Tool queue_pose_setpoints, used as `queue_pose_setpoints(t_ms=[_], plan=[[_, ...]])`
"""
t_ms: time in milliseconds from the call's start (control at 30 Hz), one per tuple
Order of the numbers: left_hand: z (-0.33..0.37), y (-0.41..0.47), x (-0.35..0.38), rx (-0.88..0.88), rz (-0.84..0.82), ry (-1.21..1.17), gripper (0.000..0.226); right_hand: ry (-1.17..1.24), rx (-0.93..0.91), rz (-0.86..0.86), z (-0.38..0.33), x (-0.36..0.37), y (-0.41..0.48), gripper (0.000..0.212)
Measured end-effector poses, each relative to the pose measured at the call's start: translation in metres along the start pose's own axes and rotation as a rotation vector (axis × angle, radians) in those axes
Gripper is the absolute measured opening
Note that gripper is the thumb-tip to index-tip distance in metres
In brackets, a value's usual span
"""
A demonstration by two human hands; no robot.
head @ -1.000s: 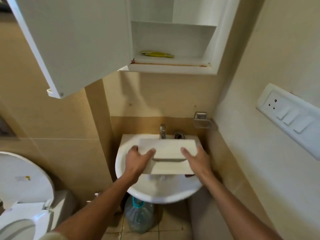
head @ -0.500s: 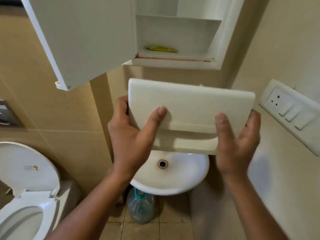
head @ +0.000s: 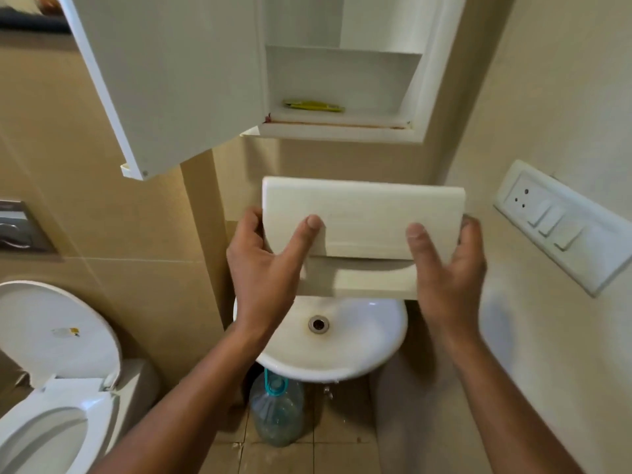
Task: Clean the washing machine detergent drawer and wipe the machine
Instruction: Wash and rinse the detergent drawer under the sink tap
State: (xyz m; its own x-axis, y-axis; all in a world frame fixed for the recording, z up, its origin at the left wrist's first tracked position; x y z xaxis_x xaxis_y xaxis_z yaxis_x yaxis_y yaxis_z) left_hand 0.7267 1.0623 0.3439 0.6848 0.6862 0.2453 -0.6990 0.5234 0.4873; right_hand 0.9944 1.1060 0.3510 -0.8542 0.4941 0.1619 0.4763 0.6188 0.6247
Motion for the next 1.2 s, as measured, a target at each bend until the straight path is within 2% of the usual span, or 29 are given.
queue_pose_setpoints(t_ms=[67,100,167,267,333,400,433,500,567,633,667,700,733,767,800,833,867,933,1033,1100,1133,1167,1200], plan=[[0.021,-0.006,-0.003,0.115,-0.025,-0.056,0.028,0.111,-0.079,0.046,-0.018,-0.008,-0.002,0.028],[0.012,-0.011,-0.002,0.062,-0.052,-0.065,0.027,0.14,-0.062,0.055,-0.011,-0.01,-0.006,0.029],[-0.034,-0.02,-0.001,-0.231,-0.092,-0.08,0.03,0.123,0.04,0.031,0.019,-0.009,-0.016,0.021],[-0.118,-0.058,-0.007,-0.869,-0.143,-0.155,0.063,0.001,0.086,-0.099,0.063,-0.008,-0.033,0.015],[-0.152,-0.085,-0.015,-1.245,-0.121,-0.301,0.082,-0.034,0.053,-0.168,0.069,-0.008,-0.042,0.018],[-0.166,-0.104,-0.021,-1.485,-0.134,-0.373,0.084,-0.028,0.017,-0.212,0.07,-0.01,-0.05,0.02],[-0.164,-0.11,-0.019,-1.541,-0.209,-0.351,0.075,-0.023,-0.004,-0.235,0.07,-0.011,-0.055,0.019],[-0.156,-0.116,-0.016,-1.528,-0.38,-0.24,0.044,0.034,0.034,-0.302,0.076,-0.012,-0.066,0.027],[-0.156,-0.115,-0.017,-1.472,-0.442,-0.136,0.026,0.139,0.261,-0.328,0.098,-0.013,-0.075,0.048],[-0.164,-0.109,-0.025,-1.404,-0.43,-0.013,0.031,0.184,0.704,-0.233,0.143,-0.021,-0.08,0.069],[-0.164,-0.106,-0.027,-1.372,-0.431,0.051,0.037,0.13,0.968,-0.255,0.161,-0.02,-0.091,0.076],[-0.161,-0.1,-0.024,-1.326,-0.442,0.113,0.04,0.042,1.178,-0.365,0.171,-0.017,-0.103,0.076],[-0.154,-0.09,-0.018,-1.245,-0.468,0.162,0.04,-0.039,1.279,-0.524,0.167,-0.01,-0.109,0.068],[-0.145,-0.078,-0.008,-1.145,-0.501,0.191,0.038,-0.094,1.273,-0.67,0.158,-0.001,-0.105,0.058],[-0.133,-0.064,0.003,-1.032,-0.52,0.204,0.037,-0.131,1.178,-0.766,0.145,0.011,-0.09,0.055],[-0.117,-0.047,0.017,-0.928,-0.529,0.192,0.038,-0.136,1.051,-0.789,0.131,0.025,-0.065,0.059],[-0.098,-0.029,0.03,-0.827,-0.526,0.144,0.036,-0.105,0.913,-0.759,0.113,0.038,-0.035,0.062],[-0.048,0.011,0.056,-0.582,-0.517,-0.018,0.02,0.011,0.595,-0.633,0.061,0.052,0.03,0.05],[0.016,0.047,0.074,-0.273,-0.537,-0.177,0.034,0.161,0.218,-0.417,-0.004,0.047,0.075,0.033],[-0.007,0.046,0.074,-0.244,-0.554,-0.127,0.037,0.112,0.234,-0.341,0.031,0.046,0.056,0.033],[-0.048,0.036,0.069,-0.342,-0.545,-0.04,0.035,0.046,0.34,-0.351,0.073,0.049,0.034,0.029],[-0.094,0.018,0.059,-0.524,-0.51,0.063,0.029,-0.067,0.555,-0.416,0.127,0.05,0.0,0.021],[-0.14,-0.01,0.039,-0.76,-0.457,0.194,0.021,-0.191,0.857,-0.51,0.176,0.043,-0.047,0.008]])
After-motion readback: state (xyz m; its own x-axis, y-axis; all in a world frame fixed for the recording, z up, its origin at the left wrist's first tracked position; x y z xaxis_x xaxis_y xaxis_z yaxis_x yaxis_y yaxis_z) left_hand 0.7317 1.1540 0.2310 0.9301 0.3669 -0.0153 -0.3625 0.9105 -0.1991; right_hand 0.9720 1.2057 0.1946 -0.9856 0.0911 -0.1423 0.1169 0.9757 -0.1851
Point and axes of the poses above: each hand's wrist, its own y-axis towards the middle knuckle, its own x-axis out of the palm, z = x × y, the point moved 10 cm from there along y, towards the middle knuckle, and after that the axes turned 15 degrees about z, right-handed, at the moved point
